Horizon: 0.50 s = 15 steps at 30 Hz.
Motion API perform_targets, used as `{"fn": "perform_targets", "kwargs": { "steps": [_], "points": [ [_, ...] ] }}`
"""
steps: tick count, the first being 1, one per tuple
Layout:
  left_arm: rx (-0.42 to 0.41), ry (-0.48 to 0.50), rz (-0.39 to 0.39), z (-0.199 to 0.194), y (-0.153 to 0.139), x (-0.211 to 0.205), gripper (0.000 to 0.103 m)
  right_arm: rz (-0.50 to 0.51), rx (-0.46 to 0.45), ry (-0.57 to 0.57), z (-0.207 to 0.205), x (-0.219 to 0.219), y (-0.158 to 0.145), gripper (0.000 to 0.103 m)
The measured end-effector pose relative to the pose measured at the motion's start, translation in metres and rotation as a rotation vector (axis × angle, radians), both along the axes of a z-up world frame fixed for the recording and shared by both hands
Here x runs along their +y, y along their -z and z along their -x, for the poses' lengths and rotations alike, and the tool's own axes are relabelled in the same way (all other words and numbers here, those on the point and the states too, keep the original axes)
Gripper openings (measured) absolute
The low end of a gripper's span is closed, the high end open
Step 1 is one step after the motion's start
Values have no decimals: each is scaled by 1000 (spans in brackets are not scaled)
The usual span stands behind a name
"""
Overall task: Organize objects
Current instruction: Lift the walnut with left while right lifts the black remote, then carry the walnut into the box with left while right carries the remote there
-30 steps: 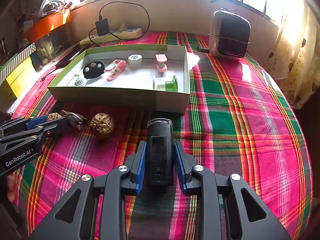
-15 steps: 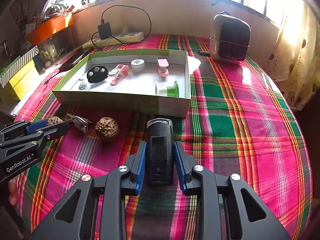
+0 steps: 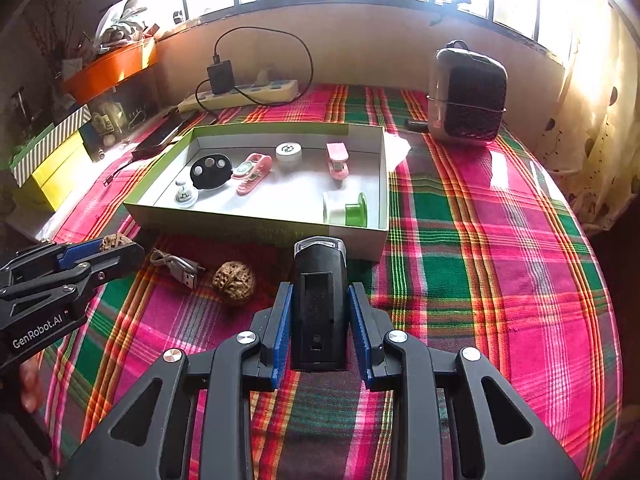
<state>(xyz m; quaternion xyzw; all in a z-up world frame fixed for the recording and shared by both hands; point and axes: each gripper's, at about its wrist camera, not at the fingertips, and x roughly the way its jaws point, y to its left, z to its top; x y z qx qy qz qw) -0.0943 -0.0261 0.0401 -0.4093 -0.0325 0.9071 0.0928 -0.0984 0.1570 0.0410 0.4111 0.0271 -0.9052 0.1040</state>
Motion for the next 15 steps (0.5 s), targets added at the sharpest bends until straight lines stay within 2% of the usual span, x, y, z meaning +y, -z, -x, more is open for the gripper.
{"fn": "perform_targets", "kwargs": {
  "steps": [15],
  "points": [
    [16, 0, -18, 22, -11, 0, 27, 34, 9, -41, 25, -10, -18, 29]
  ]
}}
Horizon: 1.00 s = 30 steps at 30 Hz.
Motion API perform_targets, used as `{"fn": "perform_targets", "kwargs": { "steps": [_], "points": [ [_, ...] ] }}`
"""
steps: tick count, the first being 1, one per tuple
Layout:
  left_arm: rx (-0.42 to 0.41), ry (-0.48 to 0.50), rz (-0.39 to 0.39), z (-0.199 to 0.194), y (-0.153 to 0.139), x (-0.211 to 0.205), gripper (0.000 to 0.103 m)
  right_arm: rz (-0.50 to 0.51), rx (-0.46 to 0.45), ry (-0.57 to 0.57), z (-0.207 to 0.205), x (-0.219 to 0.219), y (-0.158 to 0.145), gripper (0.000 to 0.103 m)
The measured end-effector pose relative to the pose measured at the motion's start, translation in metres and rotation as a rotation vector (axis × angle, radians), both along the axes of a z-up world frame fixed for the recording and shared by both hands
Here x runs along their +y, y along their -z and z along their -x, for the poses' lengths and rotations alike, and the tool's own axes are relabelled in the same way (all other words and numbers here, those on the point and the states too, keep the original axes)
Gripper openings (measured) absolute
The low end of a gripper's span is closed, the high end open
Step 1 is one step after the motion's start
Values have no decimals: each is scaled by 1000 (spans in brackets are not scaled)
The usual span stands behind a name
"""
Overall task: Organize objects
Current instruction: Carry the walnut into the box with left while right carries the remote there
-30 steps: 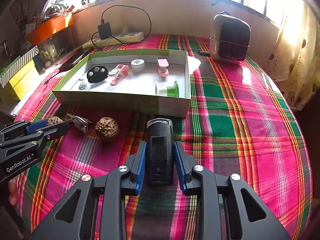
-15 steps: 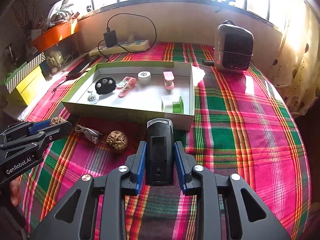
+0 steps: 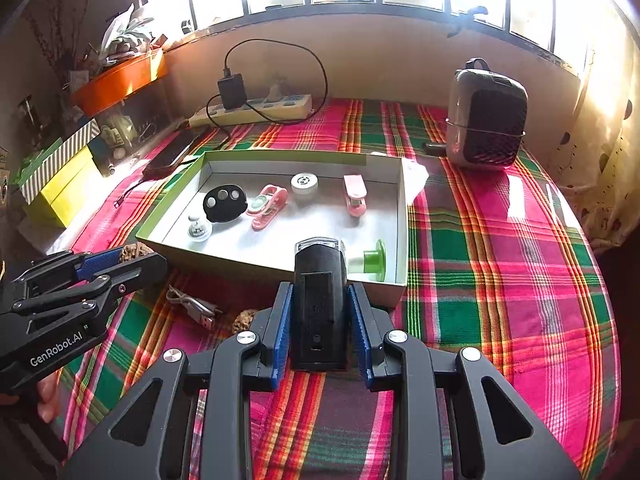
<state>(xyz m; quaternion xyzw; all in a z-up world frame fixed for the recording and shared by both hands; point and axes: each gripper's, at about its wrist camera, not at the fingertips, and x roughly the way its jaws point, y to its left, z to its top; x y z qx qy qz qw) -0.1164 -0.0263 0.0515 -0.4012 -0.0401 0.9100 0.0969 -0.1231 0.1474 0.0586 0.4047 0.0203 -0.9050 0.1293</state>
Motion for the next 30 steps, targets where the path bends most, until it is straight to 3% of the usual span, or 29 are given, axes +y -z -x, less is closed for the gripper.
{"fn": "perform_targets", "kwargs": {
  "steps": [11, 30],
  "points": [
    [19, 12, 17, 30, -3, 4, 27, 7, -13, -11, 36, -12, -2, 29],
    [-48, 47, 52, 69, 23, 19, 27, -7, -91, -36, 93, -24, 25, 29]
  ]
}}
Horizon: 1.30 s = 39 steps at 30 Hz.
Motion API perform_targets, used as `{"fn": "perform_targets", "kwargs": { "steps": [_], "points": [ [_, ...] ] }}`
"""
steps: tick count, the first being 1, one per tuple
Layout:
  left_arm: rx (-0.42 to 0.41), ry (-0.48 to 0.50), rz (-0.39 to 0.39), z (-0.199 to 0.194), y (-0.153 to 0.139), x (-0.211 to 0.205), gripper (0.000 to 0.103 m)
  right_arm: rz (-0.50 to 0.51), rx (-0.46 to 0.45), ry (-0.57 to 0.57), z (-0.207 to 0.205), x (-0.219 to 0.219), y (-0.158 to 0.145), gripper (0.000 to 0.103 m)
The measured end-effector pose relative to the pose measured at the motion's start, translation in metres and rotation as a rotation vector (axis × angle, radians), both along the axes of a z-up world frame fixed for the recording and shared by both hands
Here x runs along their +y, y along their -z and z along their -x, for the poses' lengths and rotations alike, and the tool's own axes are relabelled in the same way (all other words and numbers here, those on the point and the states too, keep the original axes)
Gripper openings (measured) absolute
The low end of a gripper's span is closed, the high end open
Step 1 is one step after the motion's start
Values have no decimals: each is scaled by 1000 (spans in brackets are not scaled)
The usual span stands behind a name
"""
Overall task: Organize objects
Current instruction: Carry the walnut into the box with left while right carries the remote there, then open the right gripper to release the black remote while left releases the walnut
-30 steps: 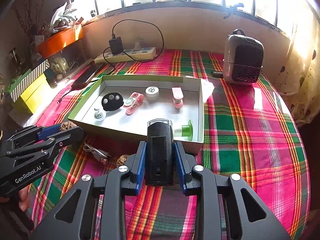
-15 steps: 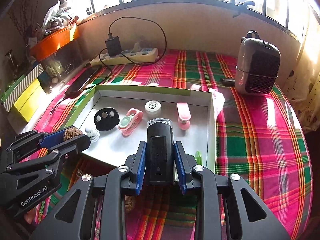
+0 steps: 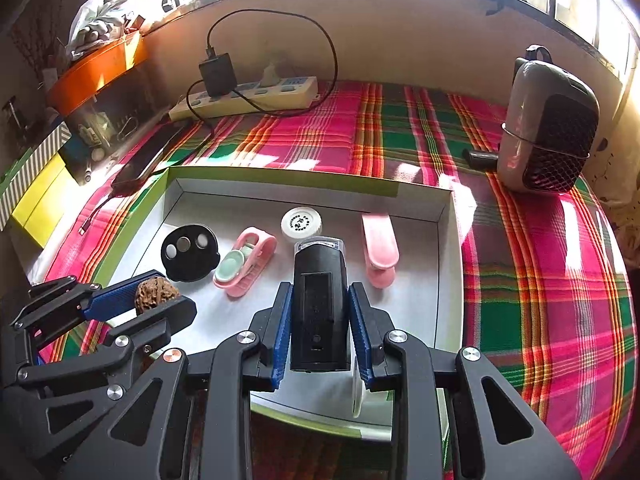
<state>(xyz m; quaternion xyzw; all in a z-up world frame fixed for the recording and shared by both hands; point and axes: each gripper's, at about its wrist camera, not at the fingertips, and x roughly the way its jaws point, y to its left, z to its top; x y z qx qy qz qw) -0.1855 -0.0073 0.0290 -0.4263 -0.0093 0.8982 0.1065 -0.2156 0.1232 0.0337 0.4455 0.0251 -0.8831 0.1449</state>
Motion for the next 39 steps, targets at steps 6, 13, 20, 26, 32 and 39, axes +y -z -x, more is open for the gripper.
{"fn": "perform_targets", "kwargs": {
  "steps": [6, 13, 20, 26, 32, 39],
  "points": [
    [-18, 0, 14, 7, 6, 2, 27, -1, -14, -2, 7, 1, 6, 29],
    [-32, 4, 22, 12, 12, 4, 27, -11, -32, 0, 12, 0, 13, 29],
    [-39, 5, 24, 15, 15, 5, 27, -21, -23, -2, 13, 0, 14, 29],
    [-41, 4, 19, 16, 15, 5, 27, -19, -18, 1, 13, 0, 14, 29],
    [-41, 4, 26, 16, 16, 4, 27, -18, -17, 4, 14, -1, 14, 29],
    [-43, 3, 24, 16, 16, 5, 27, -18, -17, 8, 13, 0, 14, 29]
  ]
}}
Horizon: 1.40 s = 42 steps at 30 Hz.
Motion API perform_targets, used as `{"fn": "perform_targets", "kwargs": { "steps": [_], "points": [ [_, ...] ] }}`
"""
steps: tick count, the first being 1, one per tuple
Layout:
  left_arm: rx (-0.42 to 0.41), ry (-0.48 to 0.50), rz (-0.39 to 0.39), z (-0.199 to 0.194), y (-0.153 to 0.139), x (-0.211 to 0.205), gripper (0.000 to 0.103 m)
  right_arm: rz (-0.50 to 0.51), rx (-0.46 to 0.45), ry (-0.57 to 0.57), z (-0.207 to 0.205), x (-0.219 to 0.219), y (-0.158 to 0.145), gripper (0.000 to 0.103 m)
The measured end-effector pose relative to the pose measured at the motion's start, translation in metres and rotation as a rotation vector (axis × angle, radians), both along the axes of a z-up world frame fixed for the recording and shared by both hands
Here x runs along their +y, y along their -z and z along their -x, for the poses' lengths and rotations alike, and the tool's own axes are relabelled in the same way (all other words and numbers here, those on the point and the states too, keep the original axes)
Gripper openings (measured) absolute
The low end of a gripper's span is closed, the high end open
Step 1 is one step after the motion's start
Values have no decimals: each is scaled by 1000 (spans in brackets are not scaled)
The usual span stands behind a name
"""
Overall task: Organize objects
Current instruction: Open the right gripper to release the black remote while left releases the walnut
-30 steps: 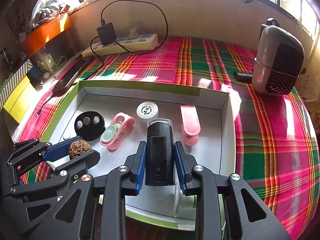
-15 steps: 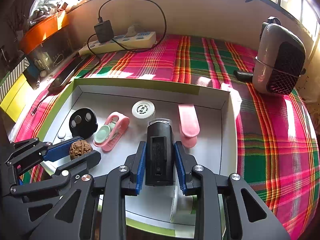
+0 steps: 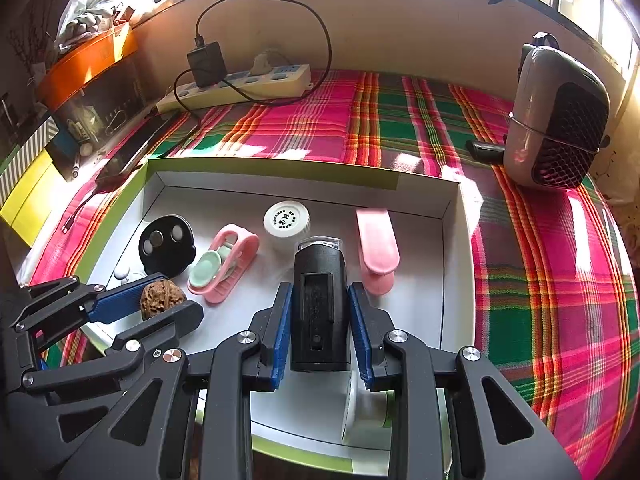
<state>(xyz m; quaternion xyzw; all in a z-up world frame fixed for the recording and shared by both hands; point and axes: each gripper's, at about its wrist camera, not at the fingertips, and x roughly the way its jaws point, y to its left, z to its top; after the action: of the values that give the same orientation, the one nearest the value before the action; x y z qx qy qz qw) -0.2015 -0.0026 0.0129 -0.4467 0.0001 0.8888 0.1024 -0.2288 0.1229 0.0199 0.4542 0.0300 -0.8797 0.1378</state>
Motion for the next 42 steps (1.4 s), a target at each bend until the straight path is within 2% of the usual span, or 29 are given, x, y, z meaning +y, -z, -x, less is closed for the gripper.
{"fn": "perform_targets", "kwargs": {
  "steps": [18, 19, 22, 42],
  "points": [
    [-2, -7, 8, -2, 0, 0, 28, 6, 13, 14, -4, 0, -3, 29],
    [-2, -9, 7, -2, 0, 0, 28, 5, 12, 15, -4, 0, -3, 30],
    [1, -15, 7, -3, -1, -2, 29, 6, 14, 19, -5, 0, -3, 43],
    [61, -42, -8, -31, -20, -9, 30, 22, 66, 45, -30, 2, -21, 44]
  ]
}}
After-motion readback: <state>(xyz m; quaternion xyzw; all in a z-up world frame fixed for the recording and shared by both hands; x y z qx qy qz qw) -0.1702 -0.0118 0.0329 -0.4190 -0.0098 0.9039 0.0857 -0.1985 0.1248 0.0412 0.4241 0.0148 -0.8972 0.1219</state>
